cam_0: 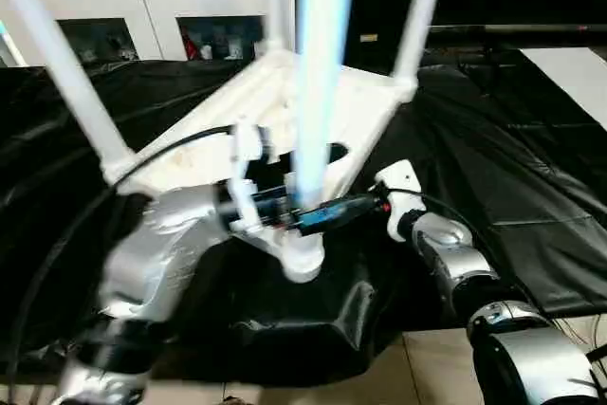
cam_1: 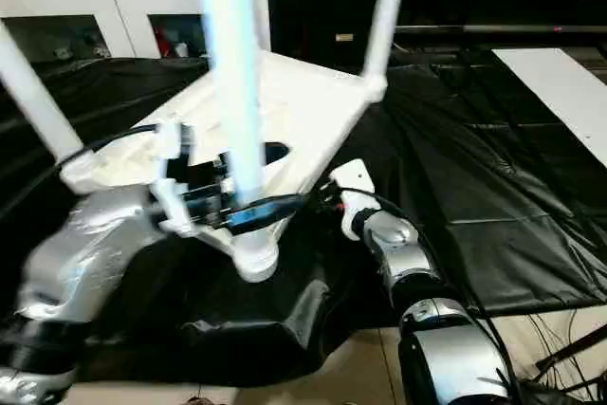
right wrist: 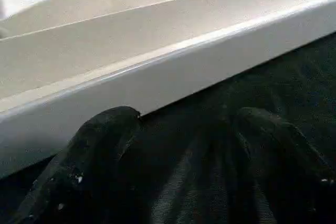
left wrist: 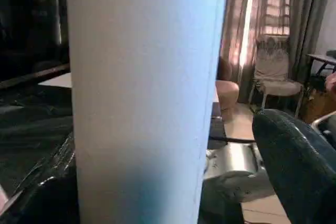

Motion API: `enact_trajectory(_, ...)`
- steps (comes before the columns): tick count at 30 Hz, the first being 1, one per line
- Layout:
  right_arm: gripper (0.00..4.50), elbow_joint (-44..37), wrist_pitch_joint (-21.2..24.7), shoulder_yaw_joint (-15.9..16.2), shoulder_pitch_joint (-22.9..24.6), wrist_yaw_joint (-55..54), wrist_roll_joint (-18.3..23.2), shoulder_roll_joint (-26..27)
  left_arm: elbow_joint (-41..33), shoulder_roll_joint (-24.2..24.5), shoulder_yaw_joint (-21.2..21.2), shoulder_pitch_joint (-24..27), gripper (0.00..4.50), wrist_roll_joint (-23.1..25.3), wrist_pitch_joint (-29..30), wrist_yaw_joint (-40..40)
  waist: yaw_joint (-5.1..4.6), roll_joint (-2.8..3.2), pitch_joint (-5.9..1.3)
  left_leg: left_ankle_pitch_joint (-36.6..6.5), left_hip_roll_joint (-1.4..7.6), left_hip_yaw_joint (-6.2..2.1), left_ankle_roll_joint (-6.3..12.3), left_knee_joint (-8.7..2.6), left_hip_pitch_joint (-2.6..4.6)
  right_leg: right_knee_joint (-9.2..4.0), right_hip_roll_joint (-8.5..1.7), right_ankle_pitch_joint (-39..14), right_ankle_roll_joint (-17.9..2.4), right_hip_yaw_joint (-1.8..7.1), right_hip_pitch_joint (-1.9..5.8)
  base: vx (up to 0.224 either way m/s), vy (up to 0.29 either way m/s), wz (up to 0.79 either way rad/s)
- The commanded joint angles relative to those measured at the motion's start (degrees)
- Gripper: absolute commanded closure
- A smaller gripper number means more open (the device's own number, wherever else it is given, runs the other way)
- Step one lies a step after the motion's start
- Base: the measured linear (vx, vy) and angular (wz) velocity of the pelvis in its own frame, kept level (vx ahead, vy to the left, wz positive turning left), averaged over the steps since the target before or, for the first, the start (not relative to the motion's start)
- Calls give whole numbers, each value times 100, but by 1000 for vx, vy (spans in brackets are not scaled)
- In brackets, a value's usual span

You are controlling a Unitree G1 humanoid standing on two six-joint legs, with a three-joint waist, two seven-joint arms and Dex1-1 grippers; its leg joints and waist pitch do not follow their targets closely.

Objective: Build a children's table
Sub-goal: Rotate table base

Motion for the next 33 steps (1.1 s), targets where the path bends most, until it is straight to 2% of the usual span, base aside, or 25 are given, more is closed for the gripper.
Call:
enact_trajectory(1, 77, -157, -219, 360, 32, 485, -69, 337, 204, -293, -403, -283, 9, 188, -199, 18, 48, -11, -362, -1628, 189, -101, 61, -431, 105, -451, -259, -1028, -1427, 200, 249, 0, 0, 0)
enact_trajectory(6, 77, -176, -241, 374, 71, 550, -96, 327, 407, -448, -474, -412, 9, 310, -340, 33, 55, -29, -369, -1573, 202, -103, 131, -419, 110, -436, -274, -914, -1521, 197, 259, 0, 0, 0)
enact_trajectory(7, 77, -181, -246, 375, 82, 560, -98, 321, 429, -469, -486, -430, 9, 324, -358, 35, 67, 33, -372, -1586, 200, -107, 125, -416, 119, -433, -277, -910, -1535, 196, 254, 0, 0, 0)
enact_trajectory(8, 77, -193, -268, 369, 103, 625, -94, 314, 475, -521, -508, -460, 9, 360, -396, 20, 56, 5, -368, -1622, 205, -103, 125, -422, 116, -441, -266, -903, -1545, 192, 253, 0, 0, 0)
enact_trajectory(12, 77, -221, -293, 389, 143, 744, -107, 299, 614, -667, -559, -545, 9, 449, -499, 20, 74, 3, -362, -1702, 207, -101, 126, -431, 124, -448, -260, -932, -1561, 190, 248, 0, 0, 0)
enact_trajectory(13, 77, -227, -297, 391, 150, 770, -108, 299, 640, -694, -568, -559, 9, 466, -519, 23, 72, 23, -358, -1779, 211, -103, 109, -437, 130, -461, -261, -982, -1553, 191, 245, 0, 0, 0)
enact_trajectory(17, 77, -254, -323, 393, 177, 897, -89, 307, 730, -792, -596, -599, 9, 531, -600, 25, 79, 6, -361, -1809, 214, -109, 97, -438, 127, -465, -274, -1029, -1536, 193, 250, 0, 0, 0)
enact_trajectory(18, 77, -277, -350, 423, 195, 936, -114, 300, 796, -852, -619, -618, 9, 590, -666, 34, 81, 30, -365, -1777, 212, -115, 102, -438, 118, -452, -274, -978, -1544, 191, 257, 0, 0, 0)
enact_trajectory(22, 77, -205, -411, 424, 161, 599, -235, 246, 1121, -877, -625, -711, 9, 928, -864, 291, 69, 14, -353, -1868, 216, -121, 105, -451, 124, -482, -276, -1042, -1524, 194, 241, 0, 0, 0)
enact_trajectory(26, 77, -105, -466, 167, 10, -100, -229, 64, 1863, -652, -453, -947, 9, 1585, -1215, 834, 51, 2, -357, -1925, 197, -133, 43, -455, 133, -495, -283, -1211, -1405, 195, 238, 0, 0, 0)
enact_trajectory(29, 77, -193, -442, -5, 0, 33, -69, -107, 2140, -448, -402, -1020, 9, 1866, -1297, 999, 51, -8, -377, -1747, 187, -128, 123, -434, 115, -475, -286, -967, -1424, 199, 257, 0, 0, 0)
enact_trajectory(33, 77, -378, -478, -123, 84, 308, 56, -301, 2145, -367, -332, -956, 9, 1789, -1344, 801, 93, 18, -385, -1520, 203, -117, 247, -418, 113, -443, -284, -613, -1562, 187, 268, 0, 0, 0)
